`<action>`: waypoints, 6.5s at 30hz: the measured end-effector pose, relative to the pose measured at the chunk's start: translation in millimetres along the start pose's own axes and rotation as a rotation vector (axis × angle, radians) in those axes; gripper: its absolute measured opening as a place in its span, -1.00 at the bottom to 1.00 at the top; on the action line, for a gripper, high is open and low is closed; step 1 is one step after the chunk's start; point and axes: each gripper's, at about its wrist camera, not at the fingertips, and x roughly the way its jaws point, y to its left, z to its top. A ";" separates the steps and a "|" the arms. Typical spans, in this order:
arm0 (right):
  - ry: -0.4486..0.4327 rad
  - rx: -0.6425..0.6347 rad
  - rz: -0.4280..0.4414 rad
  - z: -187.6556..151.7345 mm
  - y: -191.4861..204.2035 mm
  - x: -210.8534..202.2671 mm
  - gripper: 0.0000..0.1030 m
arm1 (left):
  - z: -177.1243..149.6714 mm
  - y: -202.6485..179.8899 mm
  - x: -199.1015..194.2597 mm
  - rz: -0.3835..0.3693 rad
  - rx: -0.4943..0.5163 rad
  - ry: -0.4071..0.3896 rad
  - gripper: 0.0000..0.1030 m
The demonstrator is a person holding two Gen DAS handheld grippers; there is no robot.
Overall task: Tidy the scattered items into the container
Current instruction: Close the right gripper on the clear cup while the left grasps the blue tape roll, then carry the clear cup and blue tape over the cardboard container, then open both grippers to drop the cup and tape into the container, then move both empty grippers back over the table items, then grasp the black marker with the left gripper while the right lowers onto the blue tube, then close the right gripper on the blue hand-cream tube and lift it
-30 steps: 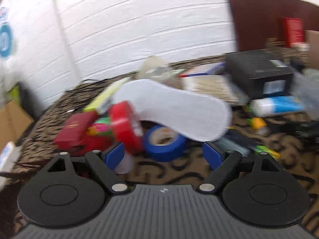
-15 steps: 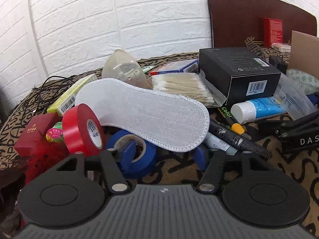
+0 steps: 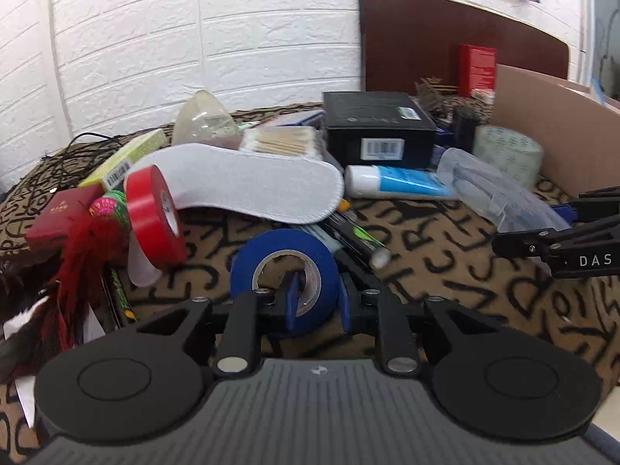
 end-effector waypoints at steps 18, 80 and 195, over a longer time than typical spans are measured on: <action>-0.031 -0.033 0.015 13.8 -0.9 17.2 -0.17 | -1.2 -3.3 10.7 0.032 0.038 0.009 -0.19; -0.320 0.201 -0.400 36.3 -181.7 -122.4 0.85 | 136.7 -194.4 10.7 -0.369 0.164 -0.186 0.63; 0.005 -0.213 0.198 58.6 57.3 41.8 -0.44 | -9.6 -21.0 1.7 0.115 0.149 -0.021 -0.66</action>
